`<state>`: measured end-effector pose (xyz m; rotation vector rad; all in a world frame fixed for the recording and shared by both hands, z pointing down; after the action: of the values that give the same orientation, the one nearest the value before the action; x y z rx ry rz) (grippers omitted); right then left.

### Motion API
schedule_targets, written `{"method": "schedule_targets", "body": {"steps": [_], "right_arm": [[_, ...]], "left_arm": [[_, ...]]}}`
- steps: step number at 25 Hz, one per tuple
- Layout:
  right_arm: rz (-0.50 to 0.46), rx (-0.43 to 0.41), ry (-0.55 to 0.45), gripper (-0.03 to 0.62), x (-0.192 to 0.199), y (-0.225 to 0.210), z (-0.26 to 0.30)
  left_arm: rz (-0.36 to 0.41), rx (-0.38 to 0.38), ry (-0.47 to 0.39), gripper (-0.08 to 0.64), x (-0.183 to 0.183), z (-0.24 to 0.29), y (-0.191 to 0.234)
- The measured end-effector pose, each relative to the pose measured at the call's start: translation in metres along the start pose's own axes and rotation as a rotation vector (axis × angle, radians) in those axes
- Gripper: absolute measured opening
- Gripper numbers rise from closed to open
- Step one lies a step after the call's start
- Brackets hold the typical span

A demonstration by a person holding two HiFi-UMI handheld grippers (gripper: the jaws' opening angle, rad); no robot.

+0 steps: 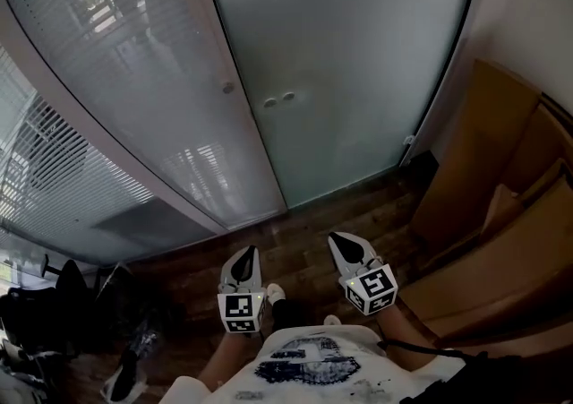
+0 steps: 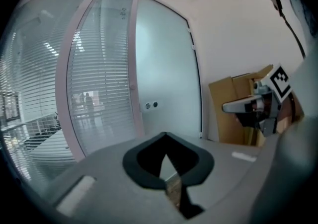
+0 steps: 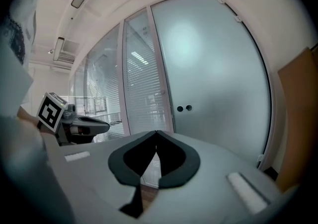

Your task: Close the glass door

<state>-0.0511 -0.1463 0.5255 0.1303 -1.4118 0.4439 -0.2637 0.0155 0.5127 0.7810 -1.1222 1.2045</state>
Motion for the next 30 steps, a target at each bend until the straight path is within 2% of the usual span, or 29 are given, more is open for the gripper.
{"method": "schedule_targets", "body": {"steps": [6,11,22,30], "right_arm": [[-0.010,-0.042,-0.023,0.008,0.002,-0.006,-0.045],[-0.010,-0.070,-0.011,0.008,0.005,0.001,-0.070],[0.051,-0.101,0.014,0.008,0.026,0.024,-0.073],[0.000,-0.080,-0.025,0.008,0.024,0.039,-0.075]], "left_arm": [[-0.002,-0.031,-0.018,0.002,-0.007,-0.027,-0.049],[-0.005,-0.056,-0.009,0.002,-0.002,-0.047,-0.073],[-0.004,-0.055,0.055,0.002,0.017,-0.071,-0.084],[-0.008,-0.077,0.034,0.002,0.025,-0.081,-0.080]]}}
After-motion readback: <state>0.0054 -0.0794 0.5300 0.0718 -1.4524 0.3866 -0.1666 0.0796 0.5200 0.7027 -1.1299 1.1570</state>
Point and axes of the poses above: the fingertips, and each gripper's own axes: z forward along the fingers, y to its left, x out of its underside, the point moved 10 cm from there along -z, backward along the fingers
